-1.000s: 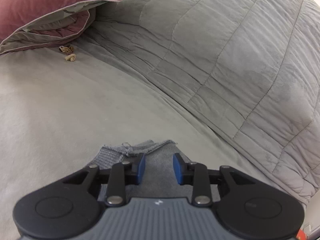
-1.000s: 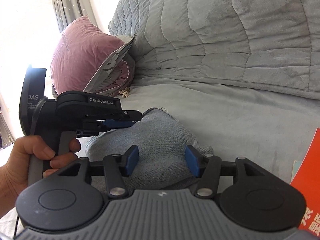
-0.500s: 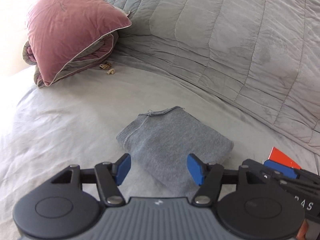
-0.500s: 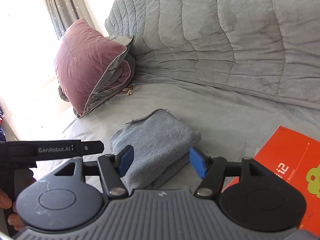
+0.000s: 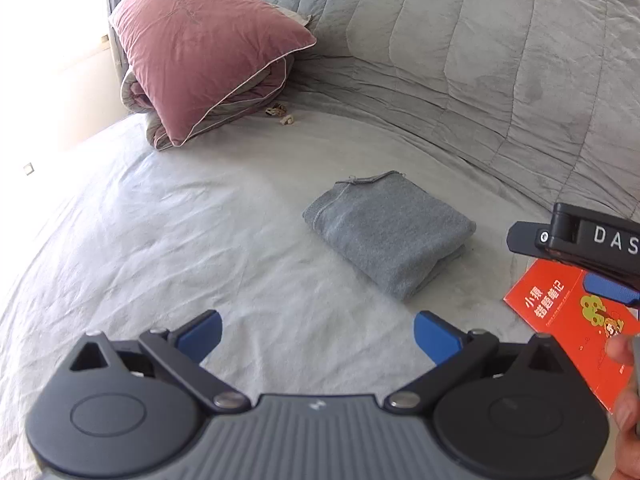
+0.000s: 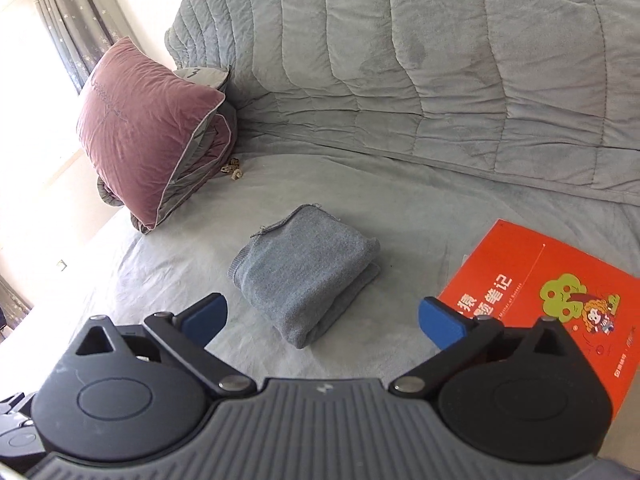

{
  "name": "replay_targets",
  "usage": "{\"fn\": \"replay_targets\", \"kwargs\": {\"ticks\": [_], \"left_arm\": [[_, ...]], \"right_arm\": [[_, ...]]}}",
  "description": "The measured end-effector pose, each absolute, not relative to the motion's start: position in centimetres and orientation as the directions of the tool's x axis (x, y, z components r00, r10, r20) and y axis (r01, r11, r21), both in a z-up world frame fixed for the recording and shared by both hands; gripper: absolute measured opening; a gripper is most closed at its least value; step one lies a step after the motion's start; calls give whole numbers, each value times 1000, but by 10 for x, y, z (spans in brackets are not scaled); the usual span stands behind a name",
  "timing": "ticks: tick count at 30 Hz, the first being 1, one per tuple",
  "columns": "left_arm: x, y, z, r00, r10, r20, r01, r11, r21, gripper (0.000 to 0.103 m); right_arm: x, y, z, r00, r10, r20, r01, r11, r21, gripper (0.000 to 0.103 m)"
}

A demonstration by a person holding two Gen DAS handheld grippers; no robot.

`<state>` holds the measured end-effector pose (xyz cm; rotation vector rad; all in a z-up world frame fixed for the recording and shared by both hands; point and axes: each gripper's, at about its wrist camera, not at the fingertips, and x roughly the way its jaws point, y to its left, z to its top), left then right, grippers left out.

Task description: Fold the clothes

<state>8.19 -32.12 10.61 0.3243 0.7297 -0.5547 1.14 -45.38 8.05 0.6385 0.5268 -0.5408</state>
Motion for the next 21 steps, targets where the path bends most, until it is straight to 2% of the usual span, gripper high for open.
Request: {"fn": "replay_targets", "kwargs": {"ticks": [5,9,14,21], "left_arm": [[75,-305,103,602,-341,-722,565,821,84,102],[74,-293,101,604,-329,-726,545,835,74,102],[73,-286,95,603,-310,-735,534,842,83,102],[76,-278,83,595,-318,-738,537,841,70,102]], "right_arm": [[16,-447,70,689,-272,-672,662,613,431,103],[17,-439,55,686,-269,-676,662,617,426,103],[20,-434,28,641,-264,-721,668,656,353,103],[25,-427,34,654,-294,-696,658,676,333,103]]}}
